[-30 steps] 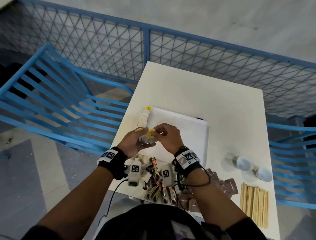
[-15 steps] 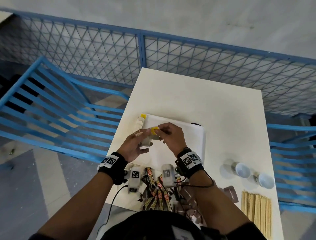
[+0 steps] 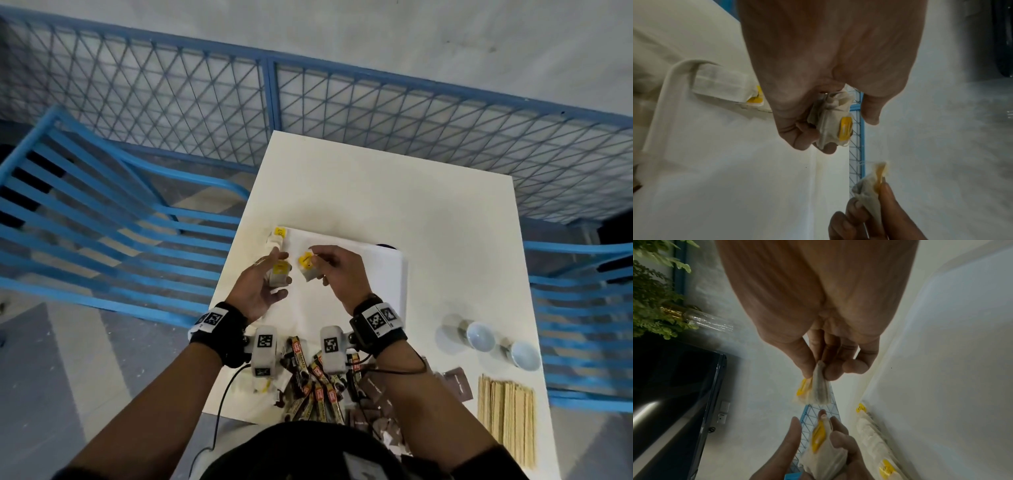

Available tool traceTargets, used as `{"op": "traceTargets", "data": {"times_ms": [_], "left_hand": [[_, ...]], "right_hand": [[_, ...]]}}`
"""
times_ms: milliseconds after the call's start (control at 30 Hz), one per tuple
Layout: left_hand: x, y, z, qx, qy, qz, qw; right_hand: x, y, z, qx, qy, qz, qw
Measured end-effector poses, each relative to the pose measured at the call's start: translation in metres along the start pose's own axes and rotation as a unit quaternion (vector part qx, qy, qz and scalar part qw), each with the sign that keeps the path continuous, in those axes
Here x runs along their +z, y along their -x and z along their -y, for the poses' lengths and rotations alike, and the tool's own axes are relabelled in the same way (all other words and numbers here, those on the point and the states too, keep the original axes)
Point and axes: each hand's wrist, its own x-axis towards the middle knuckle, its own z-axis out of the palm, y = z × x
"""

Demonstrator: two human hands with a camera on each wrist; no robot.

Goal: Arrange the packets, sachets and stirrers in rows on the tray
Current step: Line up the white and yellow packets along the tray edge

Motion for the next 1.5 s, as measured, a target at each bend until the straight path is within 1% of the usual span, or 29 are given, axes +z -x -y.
{"op": "traceTargets", "data": {"times_ms": [67,133,233,267,333,400,467,533,700,767,833,867,900,933,1033,1167,1267,1333,1400,1467,1500], "left_hand": [[-0.001,0.000,0.000,-0.008,-0.014,-0.007,1.000],[-0.002,-0.001,0.000,-0.014,-0.039,-0.029,0.999],[-0.005,-0.001,0.003,-0.011,-0.144,-0.081,0.986],[-0.005,0.001,0.004,-0.002,-0.174,-0.087,0.981],[-0.005,0.004,0.006,0.022,-0.198,-0.060,0.978],[-0.003,0.009,0.007,0.043,-0.174,-0.008,0.984],[0.000,0.011,0.007,0.053,-0.136,0.019,0.989],[0.003,0.012,0.007,0.073,-0.116,0.026,0.990],[0.003,0.012,0.007,0.152,-0.160,-0.001,0.975],[0.003,0.012,0.005,0.174,-0.189,-0.006,0.966],[0.001,0.013,0.002,0.190,-0.224,-0.008,0.956],[0.000,0.014,0.001,0.201,-0.240,-0.003,0.950],[-0.001,0.014,0.000,0.215,-0.255,0.004,0.943],[-0.002,0.014,-0.001,0.229,-0.271,0.012,0.935],[-0.004,0.014,-0.001,0.258,-0.304,0.020,0.917],[-0.003,0.014,-0.002,0.258,-0.306,0.010,0.916],[-0.003,0.015,-0.005,0.262,-0.318,0.018,0.911],[-0.004,0.014,-0.007,0.269,-0.331,0.032,0.904],[-0.004,0.015,-0.009,0.282,-0.341,0.039,0.896],[-0.003,0.016,-0.011,0.318,-0.342,0.053,0.883],[-0.003,0.016,-0.011,0.343,-0.348,0.056,0.871]], "right_hand": [[0.001,0.001,0.001,-0.003,0.006,0.005,1.000],[0.002,0.002,0.002,-0.001,0.005,0.008,1.000],[0.003,0.001,0.001,0.014,-0.017,-0.006,1.000],[0.003,0.001,0.001,0.021,-0.029,-0.013,0.999],[0.004,0.001,0.000,0.034,-0.048,-0.027,0.998],[0.004,0.003,0.000,0.040,-0.056,-0.033,0.997],[0.005,0.005,-0.001,0.043,-0.055,-0.031,0.997],[0.006,0.007,-0.001,0.048,-0.052,-0.022,0.997],[0.007,0.010,0.000,0.068,-0.015,0.009,0.998],[0.006,0.008,0.005,0.107,0.034,0.011,0.994],[0.007,0.004,0.011,0.158,0.100,0.020,0.982],[0.007,0.002,0.013,0.176,0.122,0.028,0.976],[0.008,-0.001,0.014,0.179,0.134,0.036,0.974],[0.008,-0.003,0.013,0.164,0.138,0.043,0.976],[0.005,-0.007,0.015,0.083,0.118,0.055,0.988],[-0.001,-0.013,0.017,0.011,0.113,0.063,0.992],[-0.004,-0.014,0.022,-0.018,0.112,0.086,0.990],[-0.005,-0.017,0.026,-0.010,0.093,0.093,0.991],[-0.006,-0.019,0.028,0.021,0.074,0.106,0.991],[-0.007,-0.022,0.029,0.066,0.064,0.126,0.988],[-0.007,-0.023,0.028,0.086,0.059,0.139,0.985]]}}
